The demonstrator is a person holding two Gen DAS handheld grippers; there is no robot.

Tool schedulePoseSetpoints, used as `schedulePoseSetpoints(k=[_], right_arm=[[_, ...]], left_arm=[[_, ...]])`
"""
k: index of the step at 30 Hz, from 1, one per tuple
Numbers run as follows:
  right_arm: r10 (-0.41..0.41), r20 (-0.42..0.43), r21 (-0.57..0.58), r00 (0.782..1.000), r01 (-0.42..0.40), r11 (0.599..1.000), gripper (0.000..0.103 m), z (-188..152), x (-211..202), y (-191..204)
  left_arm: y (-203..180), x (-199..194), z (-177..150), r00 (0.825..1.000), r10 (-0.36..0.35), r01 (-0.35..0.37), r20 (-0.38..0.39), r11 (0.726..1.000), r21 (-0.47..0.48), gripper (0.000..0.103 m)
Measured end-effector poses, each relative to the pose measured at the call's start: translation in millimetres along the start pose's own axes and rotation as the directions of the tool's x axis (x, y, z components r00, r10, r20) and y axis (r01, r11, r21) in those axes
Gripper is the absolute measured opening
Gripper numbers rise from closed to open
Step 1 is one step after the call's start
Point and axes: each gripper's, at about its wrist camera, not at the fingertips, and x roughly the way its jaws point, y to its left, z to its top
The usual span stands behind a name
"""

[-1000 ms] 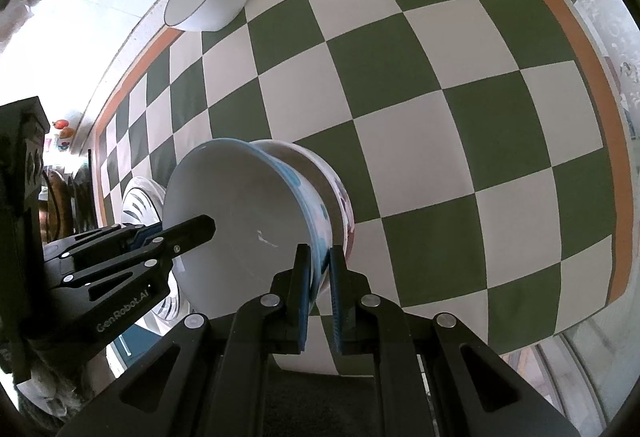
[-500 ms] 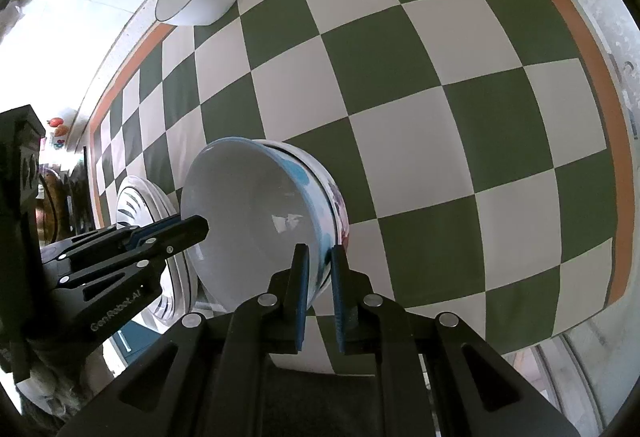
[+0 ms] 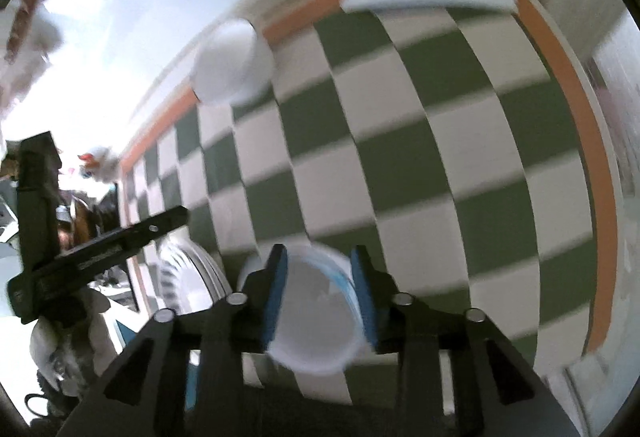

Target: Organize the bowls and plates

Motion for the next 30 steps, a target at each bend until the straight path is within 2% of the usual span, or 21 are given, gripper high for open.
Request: schedulePoseSetpoints(k=[5, 7, 13, 16, 19, 25, 26, 27, 29, 30], right_arm=[[0.047, 0.046, -0.044, 0.998, -0.045, 0.998, 0.039, 67, 18, 25], [0.046, 0.047, -0.046, 0.998, -0.044, 0.998, 0.039, 90, 32, 32], [0.037, 0.027, -0.03, 0.999, -0.036, 0.999, 0.039, 146, 80, 41], [0.05, 0.007, -0.013, 0.999, -0.049, 0.999, 0.039, 164, 99, 42], [0.055, -0.015, -0.004, 0.998, -0.055, 0.998, 0.039, 175, 114, 42], [0.033, -0.029, -0.012, 0.999, -0.034, 0.999, 0.038, 182, 128, 43], [0.031, -0.027, -0.014, 0.999, -0.032, 0.999, 0.035, 183, 129, 43], [0.027, -0.025, -0.015, 0.999, -0.028, 1.0, 0.027, 183, 130, 43], [0.024, -0.029, -0.02, 0.999, -0.025, 0.999, 0.013, 184, 133, 44], [0.017, -0.027, -0.026, 0.999, -0.017, 1.0, 0.013, 184, 134, 46]], left_arm=[[23, 14, 49, 1.0, -0.005, 0.006, 0.01, 0.995, -0.102, 0.022], [31, 23, 67, 0.999, -0.034, 0.033, -0.002, 0.989, -0.141, 0.022], [36, 37, 101, 0.999, -0.049, 0.048, -0.001, 0.982, -0.185, 0.022], [30, 40, 113, 0.998, -0.056, 0.053, -0.013, 0.985, -0.163, 0.022], [25, 45, 123, 0.999, -0.035, 0.032, -0.019, 0.989, -0.145, 0.022], [14, 62, 139, 0.999, 0.007, -0.01, -0.037, 0.995, -0.1, 0.02], [13, 64, 140, 0.999, 0.01, -0.013, -0.037, 0.996, -0.093, 0.019], [11, 67, 141, 0.999, 0.012, -0.015, -0.039, 0.996, -0.084, 0.015], [8, 70, 141, 0.999, 0.028, -0.03, -0.034, 0.997, -0.076, 0.013], [5, 72, 141, 0.999, 0.032, -0.034, -0.031, 0.997, -0.07, 0.013]])
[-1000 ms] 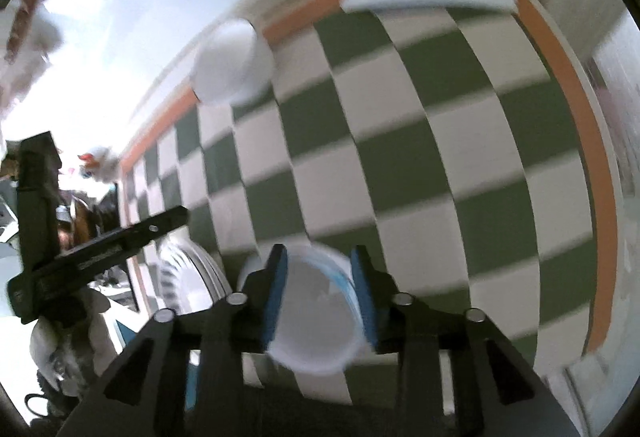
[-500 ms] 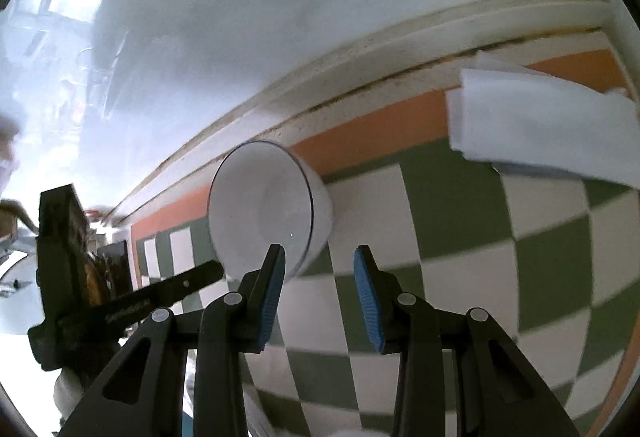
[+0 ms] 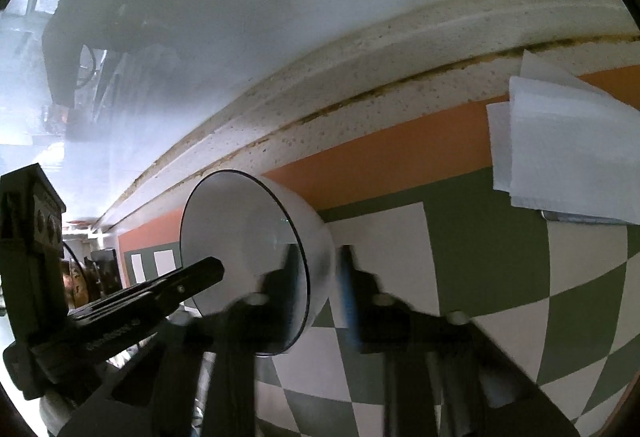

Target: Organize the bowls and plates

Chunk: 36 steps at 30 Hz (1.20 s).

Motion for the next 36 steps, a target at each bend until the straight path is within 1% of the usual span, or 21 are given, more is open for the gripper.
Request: schedulePoseSetpoints(k=[5, 11, 15, 23, 26, 30, 36], right_arm=[[-0.037, 0.009, -0.02, 0.999, 0.037, 0.999, 0.011, -3, -1, 6], [-0.035, -0.002, -0.03, 0.999, 0.035, 0.999, 0.011, -15, -11, 5], [-0.036, 0.005, -0.044, 0.999, 0.036, 0.998, 0.01, -31, -27, 5], [-0.043, 0.053, -0.07, 0.998, 0.046, 0.996, 0.01, -81, -77, 9], [-0.042, 0.079, -0.069, 0.996, 0.047, 0.997, 0.011, -107, -98, 11], [-0.043, 0.105, -0.069, 0.994, 0.05, 0.996, 0.011, -141, -128, 4], [-0.049, 0.137, -0.056, 0.989, 0.057, 0.997, 0.011, -190, -159, -4]], left_arm=[[2, -5, -8, 1.0, 0.009, -0.01, 0.012, 1.0, 0.017, 0.013], [-7, -18, -28, 0.999, 0.013, -0.014, 0.032, 0.999, 0.044, 0.013], [-14, -33, -45, 0.998, 0.013, -0.017, 0.056, 0.997, 0.077, 0.013], [-32, -68, -89, 0.995, -0.003, -0.012, 0.103, 0.99, 0.142, 0.013], [-38, -82, -108, 0.993, -0.018, -0.001, 0.115, 0.986, 0.168, 0.013], [-46, -100, -136, 0.991, -0.043, 0.015, 0.128, 0.978, 0.208, 0.013], [-55, -117, -180, 0.988, -0.06, 0.02, 0.14, 0.961, 0.275, 0.013]])
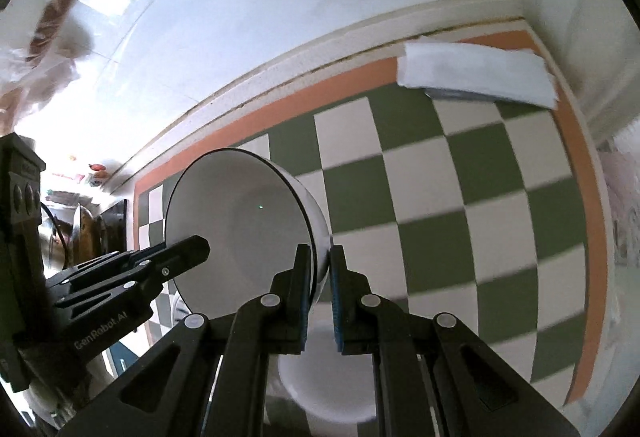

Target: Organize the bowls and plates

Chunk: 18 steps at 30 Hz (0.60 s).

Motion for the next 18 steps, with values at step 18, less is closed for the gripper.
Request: schedulePoseSetpoints(k=[18], right_arm=[[-0.005, -0.078, 0.067, 0.997, 0.011, 0.998, 0.011, -102, 12, -26]], left_arm=[[-6, 30, -86, 0.992, -0.009, 0.015, -0.129, 0.999, 0.046, 0.013]])
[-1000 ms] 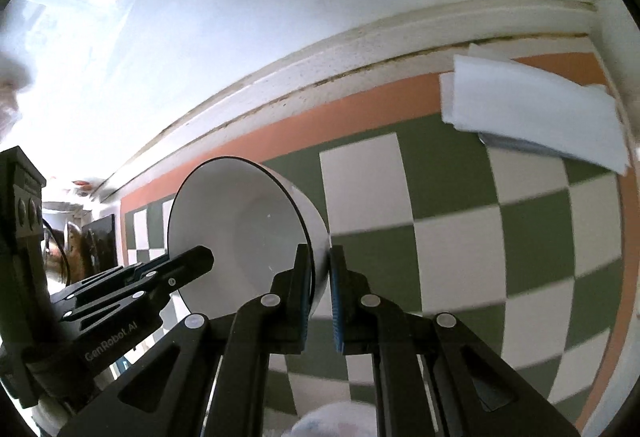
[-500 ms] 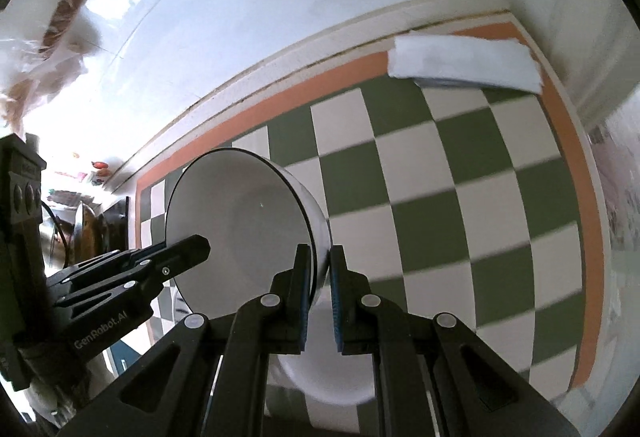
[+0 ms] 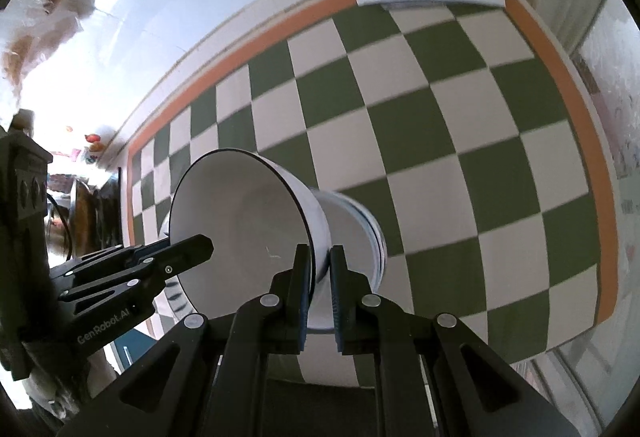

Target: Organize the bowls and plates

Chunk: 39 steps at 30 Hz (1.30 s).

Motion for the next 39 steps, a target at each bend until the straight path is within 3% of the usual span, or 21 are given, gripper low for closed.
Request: schedulePoseSetpoints(k=[12, 29, 31, 33, 35, 39], right_arm=[[-0.049, -0.052, 0.007, 0.997, 0.049, 0.999, 0.011, -9, 27, -13], [-0.068, -0.058, 0.034, 0.996, 0.07, 0.997, 0.015, -7, 32, -18], [-0.085, -0.052, 0.016, 0.995, 0.086, 0.996, 0.018, -9, 27, -13], [-0.103, -0.038, -0.002, 0.994, 0.103, 0.995, 0.033, -12, 20, -7], [-0.121, -0.017, -0.035, 0.993, 0.12, 0.992, 0.041, -17, 12, 1], [-0.142, 0.03, -0.079, 0.989, 0.144, 0.986, 0.064, -31, -6, 17]], left_arm=[[-8, 33, -9, 0.997, 0.038, -0.037, -0.062, 0.999, 0.027, 0.013], [-10, 37, -10, 0.996, 0.053, -0.051, -0.073, 0.998, 0.029, 0.014], [-10, 31, -13, 0.996, 0.063, -0.061, -0.066, 0.998, 0.033, 0.014], [-10, 24, -17, 0.996, 0.069, -0.067, -0.049, 0.997, 0.034, 0.015], [-9, 16, -22, 0.997, 0.072, -0.07, -0.038, 0.996, 0.047, 0.016], [-9, -5, -32, 0.999, 0.046, -0.046, -0.004, 0.997, 0.063, 0.035]])
